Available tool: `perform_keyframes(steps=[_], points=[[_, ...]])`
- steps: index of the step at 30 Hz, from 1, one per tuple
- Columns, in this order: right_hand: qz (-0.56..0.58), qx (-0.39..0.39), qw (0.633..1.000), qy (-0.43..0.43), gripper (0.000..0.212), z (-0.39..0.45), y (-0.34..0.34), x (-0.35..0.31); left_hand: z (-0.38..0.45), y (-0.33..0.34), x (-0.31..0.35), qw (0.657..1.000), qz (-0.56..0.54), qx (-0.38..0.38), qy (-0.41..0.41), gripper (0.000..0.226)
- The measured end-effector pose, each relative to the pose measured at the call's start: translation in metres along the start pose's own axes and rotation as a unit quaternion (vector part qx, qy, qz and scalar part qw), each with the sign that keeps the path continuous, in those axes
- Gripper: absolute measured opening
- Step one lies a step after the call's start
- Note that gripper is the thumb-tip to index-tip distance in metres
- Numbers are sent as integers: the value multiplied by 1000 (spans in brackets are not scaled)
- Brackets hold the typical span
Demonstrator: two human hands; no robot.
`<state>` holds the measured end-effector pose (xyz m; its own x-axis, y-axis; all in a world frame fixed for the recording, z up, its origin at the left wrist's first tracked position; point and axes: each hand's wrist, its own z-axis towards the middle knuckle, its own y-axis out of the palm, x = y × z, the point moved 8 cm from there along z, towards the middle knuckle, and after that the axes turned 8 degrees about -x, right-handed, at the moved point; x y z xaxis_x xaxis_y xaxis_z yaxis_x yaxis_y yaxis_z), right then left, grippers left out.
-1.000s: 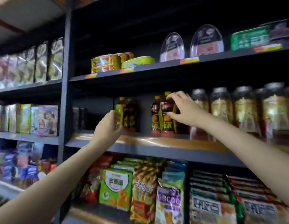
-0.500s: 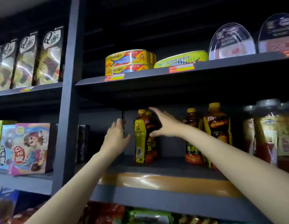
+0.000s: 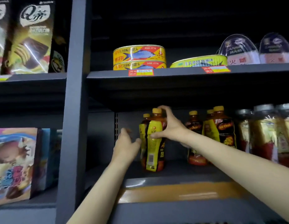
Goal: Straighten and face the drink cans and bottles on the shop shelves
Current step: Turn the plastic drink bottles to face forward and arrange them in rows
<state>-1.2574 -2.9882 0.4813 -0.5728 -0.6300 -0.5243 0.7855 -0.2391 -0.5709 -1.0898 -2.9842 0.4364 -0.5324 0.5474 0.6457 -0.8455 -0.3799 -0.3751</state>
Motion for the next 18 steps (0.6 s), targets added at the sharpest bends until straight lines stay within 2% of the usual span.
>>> perform_keyframes(steps=[3, 5, 6, 8, 9, 12, 13, 15, 17, 18], points=[[116, 90, 989, 29, 93, -43, -35, 13, -5, 12, 21, 995, -45, -70, 59, 33], [235, 127, 963, 31, 88, -68, -50, 19, -12, 29, 38, 978, -85, -160, 101, 33], [287, 139, 948, 24, 85, -78, -56, 19, -16, 38, 44, 967, -94, -209, 110, 39], [377, 161, 912, 3, 81, -90, -68, 16, -27, 47, 53, 948, -109, -283, 99, 59], [411, 170, 895, -8, 80, -96, -72, 15, -30, 47, 54, 936, -151, -307, 76, 64], [457, 178, 870, -37, 77, -107, -77, 9, -40, 43, 59, 875, -306, -376, 3, 60], [460, 174, 870, -39, 77, -110, -77, 7, -43, 42, 60, 865, -324, -383, -4, 60], [468, 152, 870, -20, 83, -113, -73, 9, -45, 36, 62, 887, -318, -335, 15, 67], [485, 107, 867, 51, 89, -115, -64, 13, -42, 14, 68, 937, -266, -205, 95, 64], [504, 75, 855, 97, 85, -116, -54, 15, -43, 2, 76, 951, -227, -143, 151, 62]])
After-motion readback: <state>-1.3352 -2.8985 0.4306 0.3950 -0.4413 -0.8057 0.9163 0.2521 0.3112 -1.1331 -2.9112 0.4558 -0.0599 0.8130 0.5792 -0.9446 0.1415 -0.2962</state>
